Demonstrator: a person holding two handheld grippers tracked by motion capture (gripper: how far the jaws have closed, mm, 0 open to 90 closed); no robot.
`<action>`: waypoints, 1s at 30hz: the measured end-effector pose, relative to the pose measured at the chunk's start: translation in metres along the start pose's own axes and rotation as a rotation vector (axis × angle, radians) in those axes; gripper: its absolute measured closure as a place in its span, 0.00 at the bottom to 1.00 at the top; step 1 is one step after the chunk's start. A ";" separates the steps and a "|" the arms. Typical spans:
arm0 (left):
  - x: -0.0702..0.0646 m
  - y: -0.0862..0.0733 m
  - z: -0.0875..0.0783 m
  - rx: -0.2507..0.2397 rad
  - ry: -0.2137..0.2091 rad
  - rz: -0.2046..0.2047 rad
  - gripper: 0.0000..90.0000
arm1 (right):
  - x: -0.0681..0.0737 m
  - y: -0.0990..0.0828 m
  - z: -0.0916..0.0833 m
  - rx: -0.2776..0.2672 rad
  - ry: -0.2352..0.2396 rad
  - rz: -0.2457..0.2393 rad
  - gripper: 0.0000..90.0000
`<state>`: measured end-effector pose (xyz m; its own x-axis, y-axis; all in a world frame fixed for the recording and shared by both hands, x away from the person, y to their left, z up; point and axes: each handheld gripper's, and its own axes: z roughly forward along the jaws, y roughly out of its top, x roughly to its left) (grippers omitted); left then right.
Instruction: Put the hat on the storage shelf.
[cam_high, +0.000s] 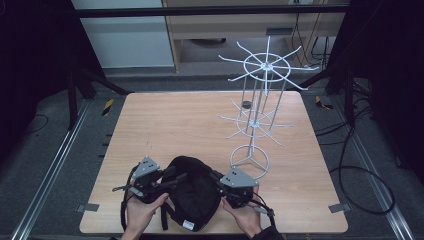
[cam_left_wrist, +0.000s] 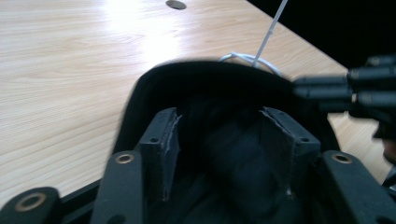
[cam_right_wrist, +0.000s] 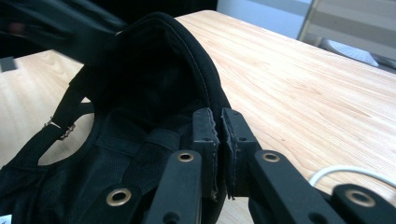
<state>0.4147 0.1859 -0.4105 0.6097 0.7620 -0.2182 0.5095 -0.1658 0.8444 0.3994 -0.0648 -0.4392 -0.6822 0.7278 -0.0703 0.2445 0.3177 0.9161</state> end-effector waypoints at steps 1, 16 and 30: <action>0.000 0.002 0.003 -0.003 0.002 -0.011 0.49 | 0.001 0.000 0.000 -0.003 0.009 -0.005 0.94; 0.000 0.010 0.024 -0.026 0.049 -0.116 0.34 | 0.015 -0.001 0.005 -0.020 0.131 -0.050 0.94; -0.002 0.007 0.039 0.030 0.031 -0.134 0.72 | 0.019 -0.004 0.013 0.011 0.186 -0.030 0.90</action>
<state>0.4405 0.1582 -0.4237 0.5158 0.7977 -0.3123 0.6031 -0.0792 0.7938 0.3940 -0.0445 -0.4497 -0.8046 0.5934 -0.0225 0.2288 0.3446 0.9104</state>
